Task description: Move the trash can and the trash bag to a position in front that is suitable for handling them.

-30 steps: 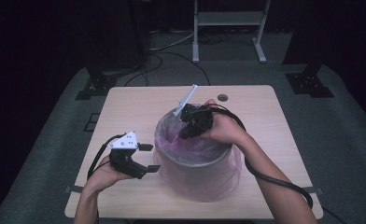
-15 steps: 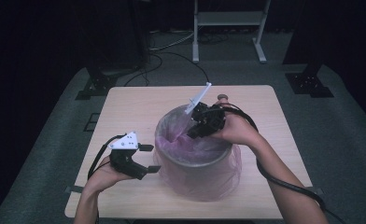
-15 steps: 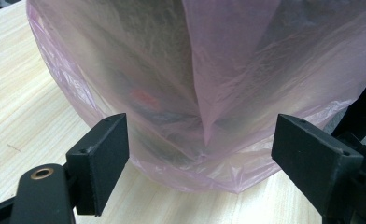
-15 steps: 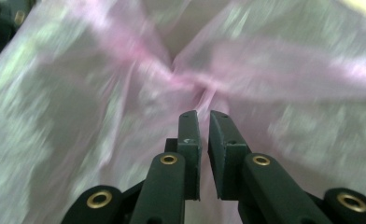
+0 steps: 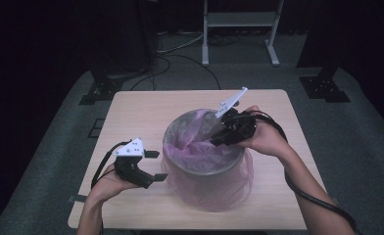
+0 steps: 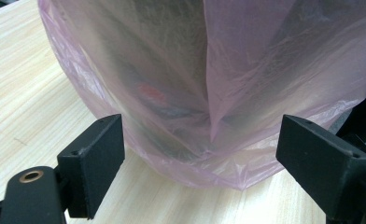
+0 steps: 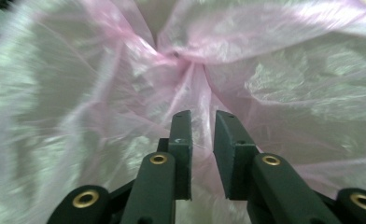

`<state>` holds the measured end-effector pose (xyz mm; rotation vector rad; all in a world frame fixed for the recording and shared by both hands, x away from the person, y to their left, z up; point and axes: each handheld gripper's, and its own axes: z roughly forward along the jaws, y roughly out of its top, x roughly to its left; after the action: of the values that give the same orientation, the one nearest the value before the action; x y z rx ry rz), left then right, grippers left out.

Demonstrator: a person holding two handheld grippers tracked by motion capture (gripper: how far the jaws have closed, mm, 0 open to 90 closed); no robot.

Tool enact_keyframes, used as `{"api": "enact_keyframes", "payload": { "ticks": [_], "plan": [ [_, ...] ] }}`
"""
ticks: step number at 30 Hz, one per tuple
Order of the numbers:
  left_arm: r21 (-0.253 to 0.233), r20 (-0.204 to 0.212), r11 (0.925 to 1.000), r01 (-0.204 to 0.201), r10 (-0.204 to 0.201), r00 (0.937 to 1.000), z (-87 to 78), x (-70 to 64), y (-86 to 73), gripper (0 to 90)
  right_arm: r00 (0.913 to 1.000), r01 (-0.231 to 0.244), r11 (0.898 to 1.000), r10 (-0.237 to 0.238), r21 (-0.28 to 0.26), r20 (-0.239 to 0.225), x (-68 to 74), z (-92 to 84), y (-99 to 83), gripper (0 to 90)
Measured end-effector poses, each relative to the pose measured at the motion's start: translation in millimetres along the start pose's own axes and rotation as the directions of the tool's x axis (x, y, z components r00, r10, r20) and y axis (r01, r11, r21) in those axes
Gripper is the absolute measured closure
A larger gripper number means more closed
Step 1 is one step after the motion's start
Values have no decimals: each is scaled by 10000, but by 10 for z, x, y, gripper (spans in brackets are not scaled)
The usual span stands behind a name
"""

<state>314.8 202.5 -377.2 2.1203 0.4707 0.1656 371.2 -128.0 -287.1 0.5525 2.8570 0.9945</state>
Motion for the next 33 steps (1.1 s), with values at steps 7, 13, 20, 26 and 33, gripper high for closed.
{"api": "enact_keyframes", "payload": {
  "ticks": [7, 13, 20, 26, 33],
  "plan": [
    [-69, -55, 10000, 32, -32, 10000, -51, -3, -33, 140, 9995, -305, 9909, 301, -1310, -49, -13, -232, -183, 606],
    [-167, -296, 9995, 263, -268, 9992, -92, 37, -71, 93, 9978, -641, 9745, 659, -2149, 12, -79, -375, -301, 479],
    [-181, -365, 9994, 298, -304, 9989, -114, 43, -82, 92, 9936, -942, 9540, 1082, -2847, 338, -164, -490, -340, 404],
    [-285, -423, 9990, 334, -345, 9985, -135, 66, -88, 93, 9894, -1107, 9481, 1335, -2981, 571, -211, -548, -453, 383],
    [-212, -521, 9986, 484, -494, 9974, -138, 82, -122, 92, 9799, -1526, 9286, 1868, -3384, 705, -308, -643, -598, 368]
  ]
}}
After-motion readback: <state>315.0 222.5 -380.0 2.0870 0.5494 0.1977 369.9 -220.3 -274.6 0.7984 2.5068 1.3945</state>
